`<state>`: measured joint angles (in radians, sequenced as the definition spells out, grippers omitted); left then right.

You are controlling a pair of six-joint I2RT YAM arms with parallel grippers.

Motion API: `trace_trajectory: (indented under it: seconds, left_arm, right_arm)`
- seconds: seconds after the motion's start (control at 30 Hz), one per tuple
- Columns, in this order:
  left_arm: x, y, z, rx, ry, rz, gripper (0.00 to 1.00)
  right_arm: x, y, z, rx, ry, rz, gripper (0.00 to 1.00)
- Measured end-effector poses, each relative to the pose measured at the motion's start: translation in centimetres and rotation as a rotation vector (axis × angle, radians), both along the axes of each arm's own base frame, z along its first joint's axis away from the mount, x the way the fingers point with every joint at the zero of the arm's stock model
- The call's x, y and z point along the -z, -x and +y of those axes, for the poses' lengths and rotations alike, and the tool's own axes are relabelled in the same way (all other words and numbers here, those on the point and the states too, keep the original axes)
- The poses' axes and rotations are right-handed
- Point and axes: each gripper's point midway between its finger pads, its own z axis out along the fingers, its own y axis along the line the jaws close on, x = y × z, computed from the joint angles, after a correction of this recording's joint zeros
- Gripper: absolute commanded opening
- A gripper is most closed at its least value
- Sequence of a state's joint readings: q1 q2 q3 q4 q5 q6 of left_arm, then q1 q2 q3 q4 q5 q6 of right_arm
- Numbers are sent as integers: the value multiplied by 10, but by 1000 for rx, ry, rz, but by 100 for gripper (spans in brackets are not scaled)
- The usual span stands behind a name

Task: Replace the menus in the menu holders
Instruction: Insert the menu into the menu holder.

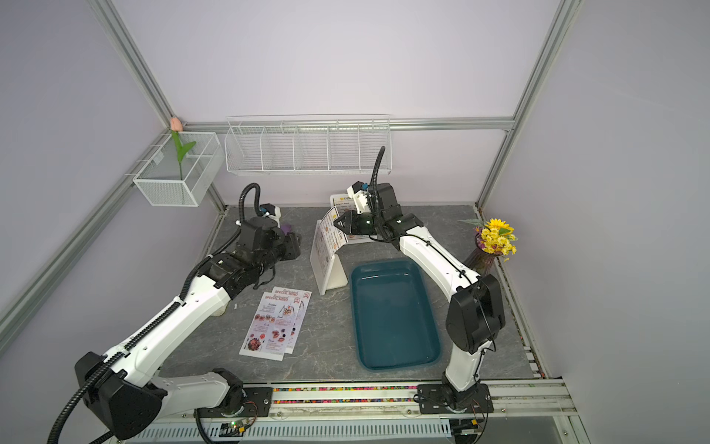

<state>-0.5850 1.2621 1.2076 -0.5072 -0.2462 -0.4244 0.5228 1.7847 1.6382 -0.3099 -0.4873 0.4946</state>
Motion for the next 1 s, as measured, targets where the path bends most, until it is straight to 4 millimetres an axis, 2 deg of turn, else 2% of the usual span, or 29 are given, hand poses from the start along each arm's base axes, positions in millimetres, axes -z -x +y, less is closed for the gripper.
trace_trajectory:
  seconds: [0.67, 0.87, 1.0]
  left_arm:
    - [0, 0, 0, 0, 0, 0, 56]
    - [0, 0, 0, 0, 0, 0, 56]
    - [0, 0, 0, 0, 0, 0, 56]
  right_arm:
    - [-10, -2, 0, 2, -7, -13, 11]
    - [-16, -1, 9, -10, -5, -35, 9]
    - [-11, 0, 15, -19, 10, -31, 8]
